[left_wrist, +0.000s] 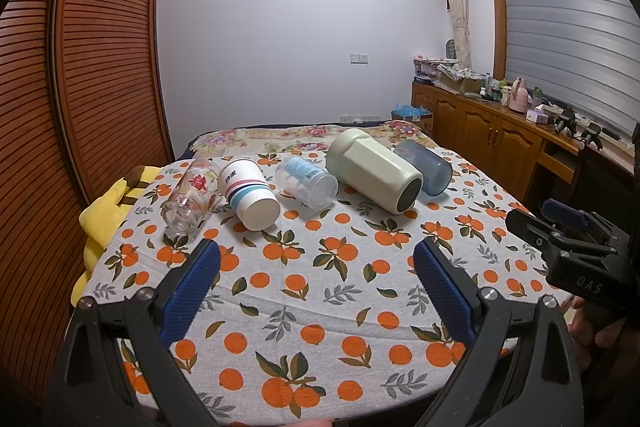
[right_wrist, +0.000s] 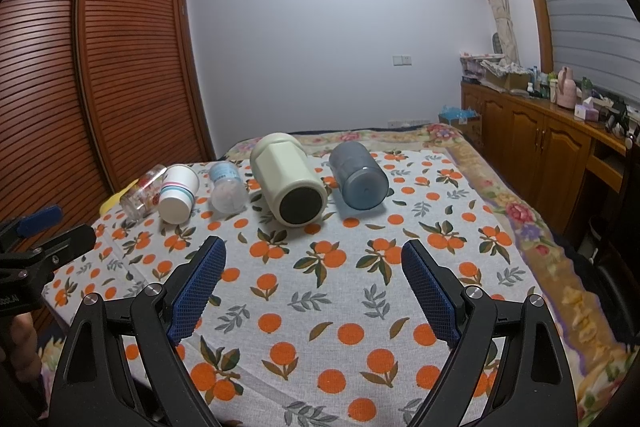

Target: Flip cup upright

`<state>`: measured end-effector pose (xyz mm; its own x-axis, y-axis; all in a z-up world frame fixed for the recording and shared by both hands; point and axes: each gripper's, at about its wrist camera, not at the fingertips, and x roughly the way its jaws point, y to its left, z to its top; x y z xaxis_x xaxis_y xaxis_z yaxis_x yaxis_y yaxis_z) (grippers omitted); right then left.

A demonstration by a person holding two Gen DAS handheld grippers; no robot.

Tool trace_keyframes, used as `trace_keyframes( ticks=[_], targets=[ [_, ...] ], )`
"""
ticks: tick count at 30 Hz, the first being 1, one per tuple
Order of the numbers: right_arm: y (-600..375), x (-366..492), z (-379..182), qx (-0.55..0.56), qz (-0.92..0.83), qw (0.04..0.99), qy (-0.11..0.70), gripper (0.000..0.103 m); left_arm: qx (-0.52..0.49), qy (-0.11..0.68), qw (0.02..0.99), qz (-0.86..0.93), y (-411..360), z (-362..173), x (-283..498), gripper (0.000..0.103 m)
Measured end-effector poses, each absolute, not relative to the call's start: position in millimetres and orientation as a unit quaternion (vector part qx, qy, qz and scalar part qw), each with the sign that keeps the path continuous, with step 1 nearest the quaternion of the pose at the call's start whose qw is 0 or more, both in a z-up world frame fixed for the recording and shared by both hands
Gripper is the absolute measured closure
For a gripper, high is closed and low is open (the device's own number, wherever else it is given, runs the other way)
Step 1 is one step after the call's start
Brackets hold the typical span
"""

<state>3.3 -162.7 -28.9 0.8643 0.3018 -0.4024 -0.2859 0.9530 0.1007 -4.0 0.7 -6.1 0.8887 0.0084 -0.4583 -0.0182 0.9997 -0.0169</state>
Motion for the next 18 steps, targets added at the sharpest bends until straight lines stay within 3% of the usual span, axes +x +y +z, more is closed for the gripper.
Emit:
trace_keyframes(
  ticks=[18],
  targets=[
    [-161.2,5.2,-36.2,0.019,0.154,0.963,0.218,0.012,-0.013,0.244,0.97,0.003,2.4,-9.8,-0.8,0.005]
  ],
)
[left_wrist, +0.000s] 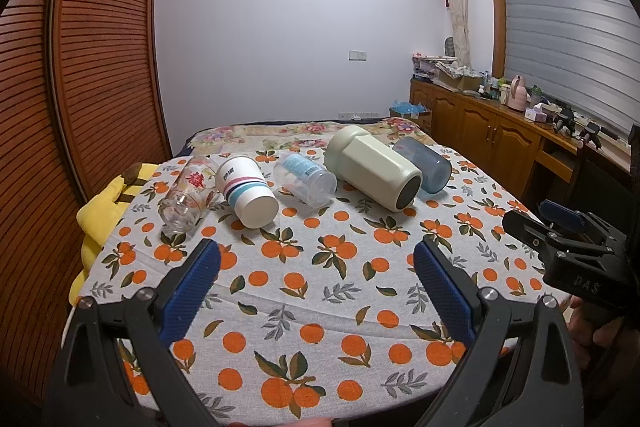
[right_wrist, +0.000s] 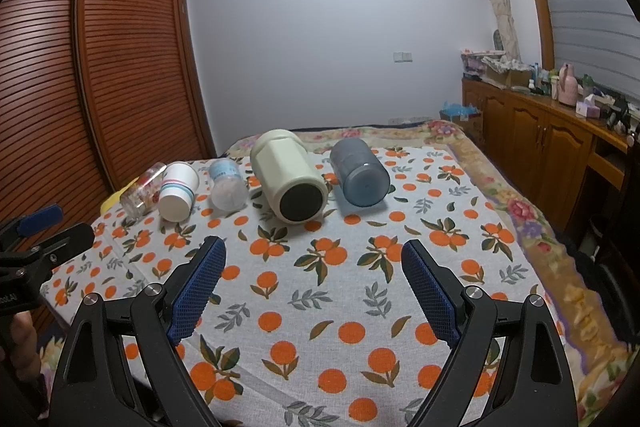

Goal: Flip cup upright
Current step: 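Move the right gripper toward the lying blue plastic cup and close around it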

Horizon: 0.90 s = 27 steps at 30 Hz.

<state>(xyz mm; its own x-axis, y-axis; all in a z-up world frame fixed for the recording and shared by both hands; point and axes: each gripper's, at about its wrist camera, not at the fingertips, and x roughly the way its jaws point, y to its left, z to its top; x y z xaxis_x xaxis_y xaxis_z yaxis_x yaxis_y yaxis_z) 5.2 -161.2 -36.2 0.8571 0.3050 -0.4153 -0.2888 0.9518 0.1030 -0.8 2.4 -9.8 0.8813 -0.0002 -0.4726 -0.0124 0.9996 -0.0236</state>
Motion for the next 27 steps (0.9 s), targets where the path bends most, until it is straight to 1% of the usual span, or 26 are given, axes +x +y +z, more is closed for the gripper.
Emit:
trace_keyframes(
  ticks=[6,17,21,27],
  targets=[
    [-164.9,14.7,-40.5,0.02,0.16,0.959,0.233,0.012,-0.016,0.262,0.965,-0.002,6.7,-15.9,11.1,0.005],
    [-162.9,62.8,-19.9,-0.004,0.179,0.951,0.25,0.012,0.009,0.267,0.963,-0.019,3.1,-11.2,47.0,0.005],
    [-156.5,79.6,-13.8,-0.023,0.187,0.949,0.252,0.014,0.026,0.262,0.964,-0.029,-1.5,-7.5,64.0,0.005],
    [-149.6,110.3,-2.9,-0.039,0.197,0.944,0.26,0.02,0.017,0.271,0.961,-0.048,-1.6,-3.9,94.8,0.005]
  ],
)
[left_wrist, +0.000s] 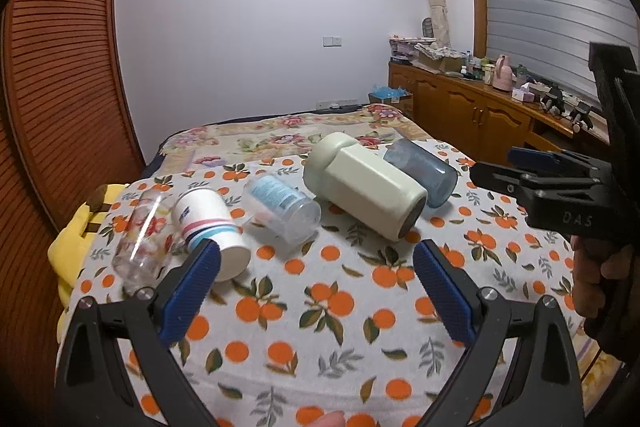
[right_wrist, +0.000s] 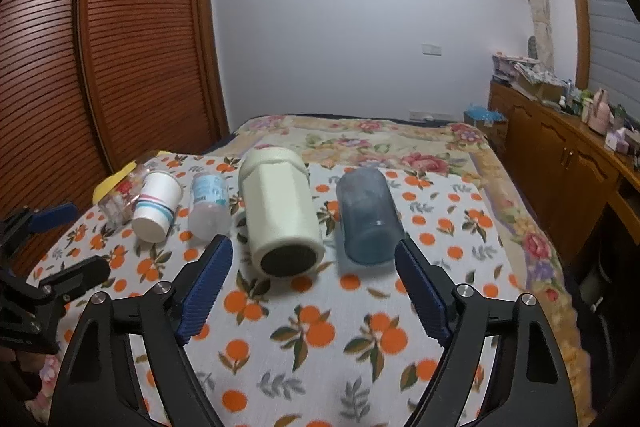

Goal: Flip cup upright
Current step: 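Move the right gripper toward the lying blue plastic cup and close around it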

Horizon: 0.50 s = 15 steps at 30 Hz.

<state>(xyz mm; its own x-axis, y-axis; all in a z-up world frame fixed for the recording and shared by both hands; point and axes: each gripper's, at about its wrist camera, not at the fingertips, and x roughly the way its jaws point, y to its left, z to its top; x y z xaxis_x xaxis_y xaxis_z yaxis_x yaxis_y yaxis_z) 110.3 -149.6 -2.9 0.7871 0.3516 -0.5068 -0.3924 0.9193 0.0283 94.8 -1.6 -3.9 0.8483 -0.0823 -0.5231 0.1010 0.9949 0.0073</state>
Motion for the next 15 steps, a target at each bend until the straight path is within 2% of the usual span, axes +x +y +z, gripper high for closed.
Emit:
trace_keyframes(
  ticks=[10,15],
  targets=[
    [-149.1,190.5,-15.6,-0.059,0.199,0.92,0.332,0.03,0.013,0.293,0.953,-0.07,2.2,-3.9,145.3,0.006],
    [-152.9,233.1,-33.0,-0.061,0.196,0.9,0.384,0.031,0.007,0.311,0.947,-0.082,5.4,-4.6,168.6,0.008]
  ],
)
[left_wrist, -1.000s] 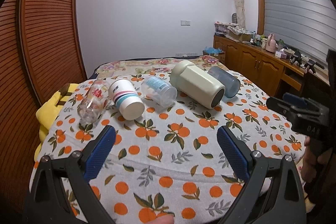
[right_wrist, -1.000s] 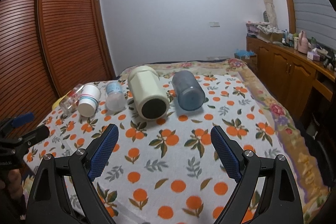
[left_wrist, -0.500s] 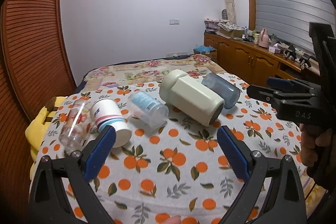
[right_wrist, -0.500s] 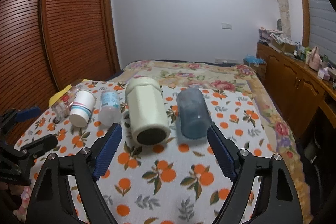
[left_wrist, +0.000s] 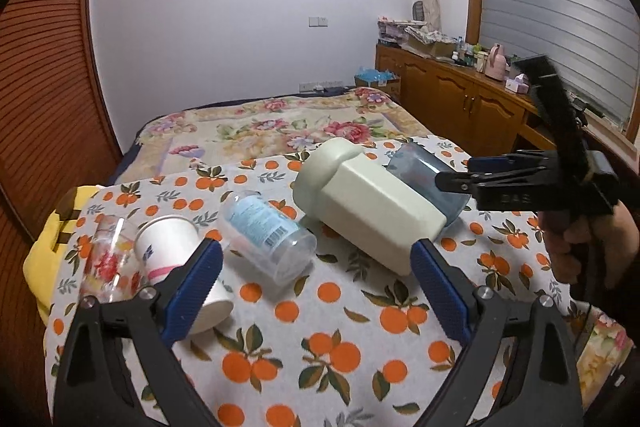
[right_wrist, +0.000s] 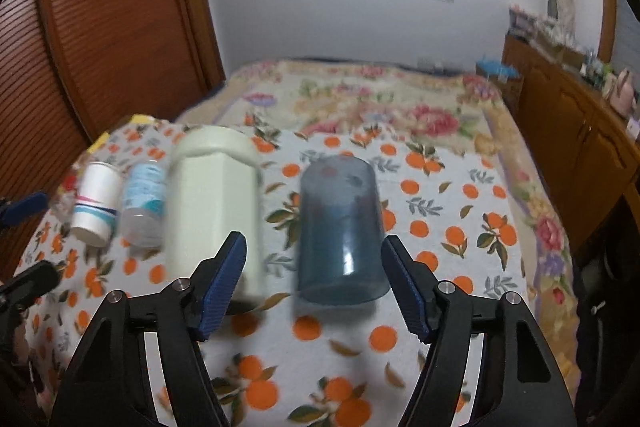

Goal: Flip cup upright
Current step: 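Move the right gripper toward the lying blue plastic cup and close around it, then lift the blue cup with the right gripper and rotate it upright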

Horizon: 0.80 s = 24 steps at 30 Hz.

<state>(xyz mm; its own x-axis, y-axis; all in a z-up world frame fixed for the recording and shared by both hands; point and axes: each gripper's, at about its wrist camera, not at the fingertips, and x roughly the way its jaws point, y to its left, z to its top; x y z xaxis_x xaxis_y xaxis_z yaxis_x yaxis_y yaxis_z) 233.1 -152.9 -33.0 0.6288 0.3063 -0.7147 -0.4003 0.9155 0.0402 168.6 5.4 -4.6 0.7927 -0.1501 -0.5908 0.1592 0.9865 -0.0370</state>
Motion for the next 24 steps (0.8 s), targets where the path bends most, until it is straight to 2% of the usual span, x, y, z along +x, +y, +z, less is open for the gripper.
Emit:
trace_keyframes(
  ticks=[15,17,24],
  targets=[
    [-138.7,301.1,-69.7,-0.081,0.221,0.834,0.499,0.031,0.032,0.325,0.941,-0.087,-2.4,-4.6,193.0,0.008],
    [-140.5,304.3,-71.9,-0.078,0.222,0.83,0.505,0.035,0.03,0.325,0.941,-0.091,-2.8,-3.6,193.6,0.008],
    [-149.7,293.9,-65.2,-0.081,0.221,0.836,0.496,0.036,0.029,0.329,0.938,-0.1,-5.6,-3.3,189.9,0.008]
  ],
)
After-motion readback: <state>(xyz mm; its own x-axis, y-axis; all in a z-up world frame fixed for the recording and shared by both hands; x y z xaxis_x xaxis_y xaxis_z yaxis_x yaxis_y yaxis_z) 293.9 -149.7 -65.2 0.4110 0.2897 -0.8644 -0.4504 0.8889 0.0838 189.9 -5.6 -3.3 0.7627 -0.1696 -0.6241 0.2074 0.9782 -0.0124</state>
